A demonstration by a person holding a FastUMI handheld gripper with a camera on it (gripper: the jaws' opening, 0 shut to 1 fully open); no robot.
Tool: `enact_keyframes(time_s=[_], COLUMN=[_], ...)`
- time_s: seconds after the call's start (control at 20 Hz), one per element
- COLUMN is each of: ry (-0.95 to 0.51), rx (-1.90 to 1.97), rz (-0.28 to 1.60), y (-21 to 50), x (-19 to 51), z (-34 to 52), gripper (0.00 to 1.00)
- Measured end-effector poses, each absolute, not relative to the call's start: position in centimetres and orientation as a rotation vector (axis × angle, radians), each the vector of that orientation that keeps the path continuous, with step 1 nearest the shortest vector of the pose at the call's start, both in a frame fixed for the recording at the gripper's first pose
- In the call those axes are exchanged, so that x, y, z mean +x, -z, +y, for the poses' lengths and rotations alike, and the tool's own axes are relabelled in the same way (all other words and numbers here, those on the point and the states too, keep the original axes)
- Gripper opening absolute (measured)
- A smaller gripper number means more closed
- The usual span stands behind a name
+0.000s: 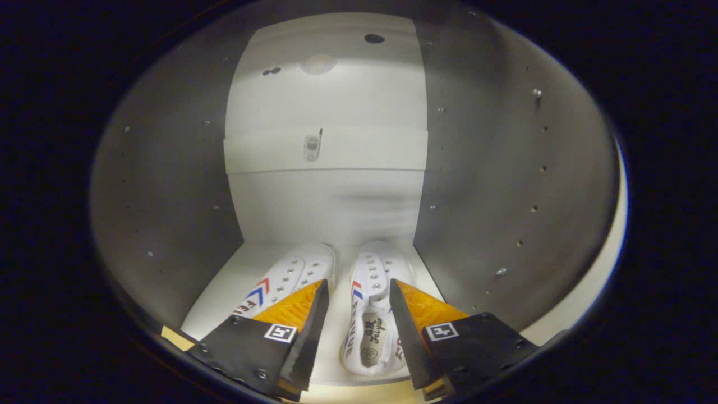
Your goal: Open the shoe cabinet door, grab the shoes and put them into the shoe cabinet, then close the shoe cabinet door.
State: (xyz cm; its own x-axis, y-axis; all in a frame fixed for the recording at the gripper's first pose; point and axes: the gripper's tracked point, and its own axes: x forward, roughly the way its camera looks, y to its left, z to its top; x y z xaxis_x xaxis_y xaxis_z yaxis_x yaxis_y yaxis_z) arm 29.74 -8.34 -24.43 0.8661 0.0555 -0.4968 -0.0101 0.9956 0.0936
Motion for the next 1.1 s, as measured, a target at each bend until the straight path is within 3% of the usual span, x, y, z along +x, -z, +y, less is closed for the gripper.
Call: enact_keyframes(time_s=[0.35,1.1], ry=[-0.011,0.189], rx=[0.103,0.154], rz=[0.421,0.378], y=[17.0,7.5], x=[20.7,-8.2], z=[-7.2,-12.4], gripper=[0.68,0.68])
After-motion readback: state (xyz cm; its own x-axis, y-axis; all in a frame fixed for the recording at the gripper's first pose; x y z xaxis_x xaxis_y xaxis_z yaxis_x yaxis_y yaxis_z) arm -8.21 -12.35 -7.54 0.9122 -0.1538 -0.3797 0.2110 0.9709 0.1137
